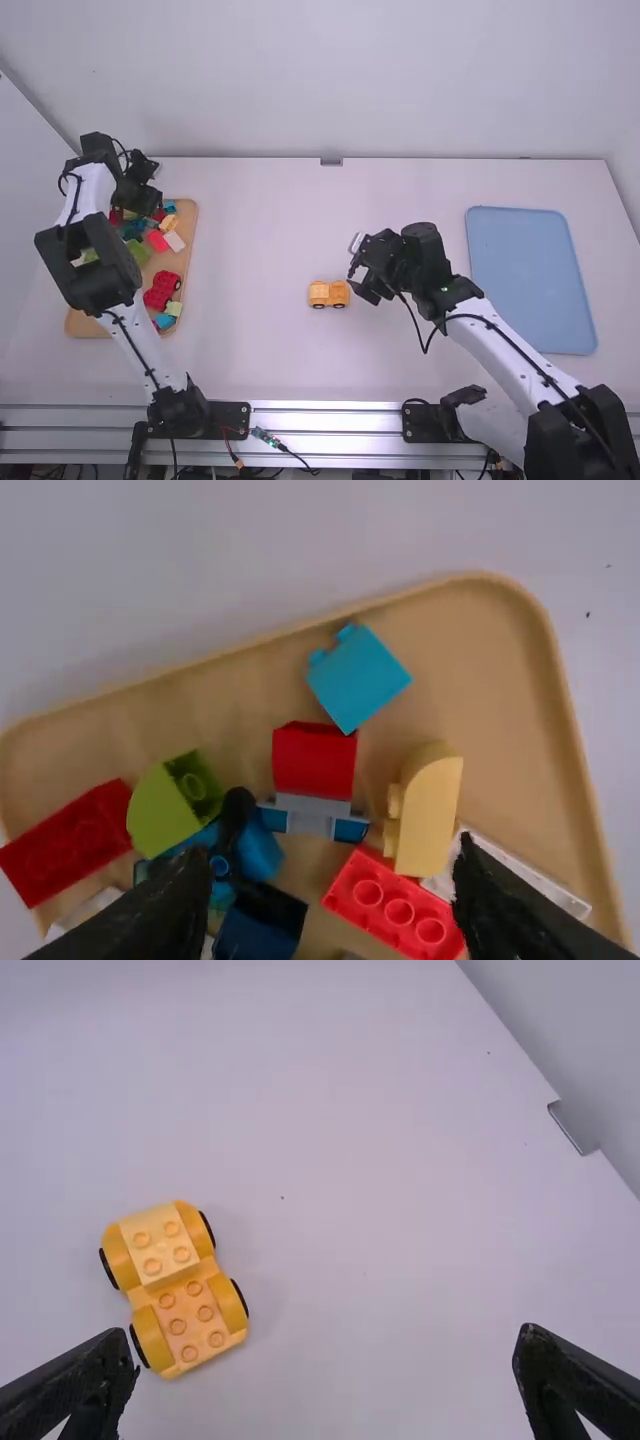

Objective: Assemble lego blocks to make yellow taxi

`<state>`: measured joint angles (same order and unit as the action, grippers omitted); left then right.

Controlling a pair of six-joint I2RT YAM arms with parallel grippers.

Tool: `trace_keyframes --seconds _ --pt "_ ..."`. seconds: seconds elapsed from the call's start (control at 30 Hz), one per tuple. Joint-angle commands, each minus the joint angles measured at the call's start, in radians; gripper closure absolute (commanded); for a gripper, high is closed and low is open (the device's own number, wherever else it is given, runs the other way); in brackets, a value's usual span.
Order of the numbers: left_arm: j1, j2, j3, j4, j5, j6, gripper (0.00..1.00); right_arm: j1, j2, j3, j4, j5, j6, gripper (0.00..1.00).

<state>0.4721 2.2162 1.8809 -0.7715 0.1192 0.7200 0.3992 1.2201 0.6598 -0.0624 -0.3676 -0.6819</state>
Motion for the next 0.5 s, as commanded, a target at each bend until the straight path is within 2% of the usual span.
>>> trace_keyframes --seconds 0.0,0.1,0.23,0.47 --pt "-0.001 0.017 -0.043 0.014 0.011 0.024 0.41 0.0 -0.014 -0.004 0.002 -0.001 0.005 0.01" --pt "-0.001 0.017 -0.07 0.026 0.022 0.062 0.4 0.0 -0.014 -0.004 0.002 -0.002 0.002 0.01" --pt "-0.001 0.017 -0.093 0.036 0.023 0.063 0.5 0.0 -0.014 -0.004 0.002 -0.001 0.002 0.01" --pt "-0.002 0.017 -0.135 0.086 0.06 0.063 0.51 0.0 -0.014 -0.004 0.002 -0.001 0.001 0.01"
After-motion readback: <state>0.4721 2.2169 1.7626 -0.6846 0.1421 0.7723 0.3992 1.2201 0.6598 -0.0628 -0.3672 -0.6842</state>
